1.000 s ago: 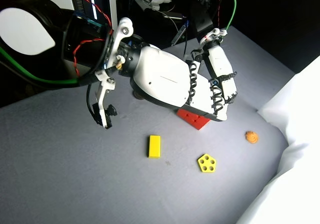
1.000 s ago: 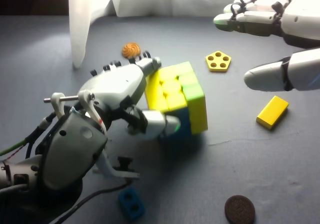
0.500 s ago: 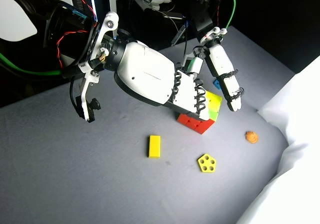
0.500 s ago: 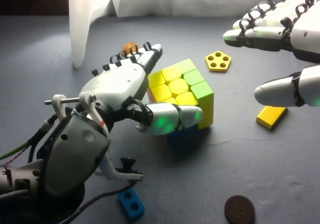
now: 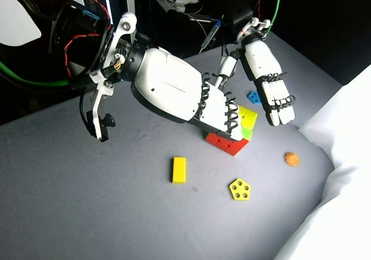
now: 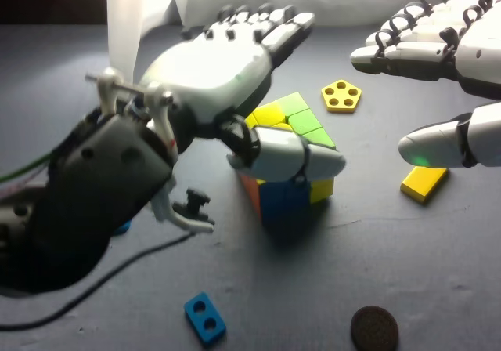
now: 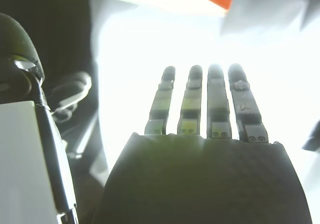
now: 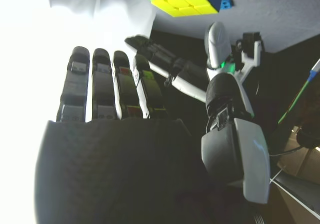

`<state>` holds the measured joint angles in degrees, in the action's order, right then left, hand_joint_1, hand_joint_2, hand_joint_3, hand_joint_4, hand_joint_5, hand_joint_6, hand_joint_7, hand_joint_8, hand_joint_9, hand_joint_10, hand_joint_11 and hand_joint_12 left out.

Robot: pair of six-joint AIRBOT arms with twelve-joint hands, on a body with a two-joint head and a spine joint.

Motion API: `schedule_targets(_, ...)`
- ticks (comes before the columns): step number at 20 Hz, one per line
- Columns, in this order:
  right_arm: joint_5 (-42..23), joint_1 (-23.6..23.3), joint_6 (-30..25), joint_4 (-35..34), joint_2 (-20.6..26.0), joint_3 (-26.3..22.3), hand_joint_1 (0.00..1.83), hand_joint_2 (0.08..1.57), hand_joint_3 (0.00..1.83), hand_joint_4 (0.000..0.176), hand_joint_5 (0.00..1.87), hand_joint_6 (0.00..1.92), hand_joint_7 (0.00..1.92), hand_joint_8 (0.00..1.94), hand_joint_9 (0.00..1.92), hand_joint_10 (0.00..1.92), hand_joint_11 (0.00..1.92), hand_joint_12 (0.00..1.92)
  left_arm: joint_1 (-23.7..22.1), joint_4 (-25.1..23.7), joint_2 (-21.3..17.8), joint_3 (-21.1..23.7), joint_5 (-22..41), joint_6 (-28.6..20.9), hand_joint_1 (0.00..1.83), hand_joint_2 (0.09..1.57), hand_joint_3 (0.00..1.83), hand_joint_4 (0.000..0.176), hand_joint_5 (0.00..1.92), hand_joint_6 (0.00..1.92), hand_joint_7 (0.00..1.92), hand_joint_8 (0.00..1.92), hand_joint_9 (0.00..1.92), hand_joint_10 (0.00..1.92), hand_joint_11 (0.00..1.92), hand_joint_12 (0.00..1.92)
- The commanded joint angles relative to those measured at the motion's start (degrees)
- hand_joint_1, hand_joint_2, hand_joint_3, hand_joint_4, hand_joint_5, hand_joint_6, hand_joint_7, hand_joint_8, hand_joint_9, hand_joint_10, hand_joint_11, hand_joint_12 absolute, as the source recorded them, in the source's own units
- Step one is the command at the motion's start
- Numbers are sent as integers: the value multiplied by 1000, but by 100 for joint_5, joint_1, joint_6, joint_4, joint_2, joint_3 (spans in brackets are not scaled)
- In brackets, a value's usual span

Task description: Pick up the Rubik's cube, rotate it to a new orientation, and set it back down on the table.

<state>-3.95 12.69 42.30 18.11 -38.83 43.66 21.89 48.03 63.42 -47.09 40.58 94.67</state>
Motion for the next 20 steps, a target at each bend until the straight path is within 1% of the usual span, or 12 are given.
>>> schedule_targets(1, -600, -86, 7, -50, 21, -15, 0, 1251, 0, 0, 0, 0, 11, 4, 0, 0, 0, 0, -122, -372, -88, 3, 116, 33, 509, 903, 7, 49, 0, 0, 0, 0, 0, 0, 0, 4)
schedule_targets(2, -600, -86, 7, -50, 19, -15, 0, 1251, 0, 0, 0, 0, 11, 4, 0, 0, 0, 0, -258, -412, -168, 19, -223, 147, 509, 903, 7, 49, 0, 0, 0, 0, 0, 0, 0, 4)
schedule_targets(3, -599, -86, 7, -50, 18, -15, 0, 1262, 0, 0, 124, 2, 226, 8, 159, 156, 0, 438, -326, -413, -216, 33, -405, 216, 513, 966, 0, 28, 70, 34, 146, 62, 214, 4, 11, 479)
schedule_targets(4, -599, -86, 7, -50, 15, -15, 0, 1267, 1, 0, 228, 35, 377, 49, 262, 273, 0, 815, -418, -394, -296, 62, -654, 302, 517, 972, 0, 25, 159, 27, 287, 46, 320, 21, 1, 729)
schedule_targets(5, -599, -86, 7, -51, 15, -15, 0, 1277, 0, 0, 302, 76, 477, 95, 212, 646, 0, 1072, -499, -285, -397, 110, -908, 425, 534, 979, 0, 19, 245, 20, 400, 36, 409, 42, 0, 924)
schedule_targets(6, -599, -85, 7, -51, 15, -15, 14, 1289, 0, 0, 264, 670, 430, 902, 237, 1303, 0, 1566, -525, -199, -473, 171, -1004, 499, 526, 1014, 0, 5, 482, 22, 609, 131, 555, 259, 0, 1245)
schedule_targets(8, -597, -84, 7, -51, 15, -15, 18, 1295, 2, 0, 342, 1251, 487, 1394, 366, 1664, 111, 1888, -535, -96, -610, 284, -1011, 551, 531, 1071, 6, 0, 751, 156, 524, 1027, 452, 1175, 159, 1490)
schedule_targets(9, -597, -84, 7, -51, 15, -15, 4, 1302, 3, 0, 399, 1356, 533, 1503, 404, 1766, 200, 1914, -565, -1, -652, 327, -1012, 649, 512, 1095, 1, 0, 743, 388, 508, 1215, 446, 1335, 213, 1559)
schedule_targets(10, -597, -83, 7, -51, 13, -16, 0, 1301, 2, 0, 476, 1405, 604, 1544, 467, 1811, 320, 1920, -590, 77, -676, 359, -1012, 719, 516, 1109, 1, 0, 688, 783, 542, 1361, 500, 1468, 296, 1644)
schedule_targets(11, -596, -82, 7, -51, 11, -19, 0, 1306, 3, 0, 518, 1427, 667, 1561, 523, 1834, 422, 1921, -612, 100, -687, 383, -1018, 730, 507, 1116, 1, 0, 634, 971, 568, 1430, 538, 1523, 326, 1702)
schedule_targets(15, -594, -67, 13, -51, 5, -33, 0, 1312, 3, 0, 578, 1490, 727, 1578, 565, 1856, 419, 1921, -832, 101, -702, 390, -1435, 885, 512, 1115, 0, 0, 627, 1048, 579, 1563, 530, 1670, 324, 1843)
schedule_targets(20, -594, -56, 24, -50, 1, -44, 6, 1318, 1, 0, 567, 1478, 728, 1619, 556, 1869, 415, 1921, -1182, 117, -712, 392, -1814, 1088, 541, 1121, 1, 0, 616, 1059, 557, 1538, 498, 1697, 324, 1877)
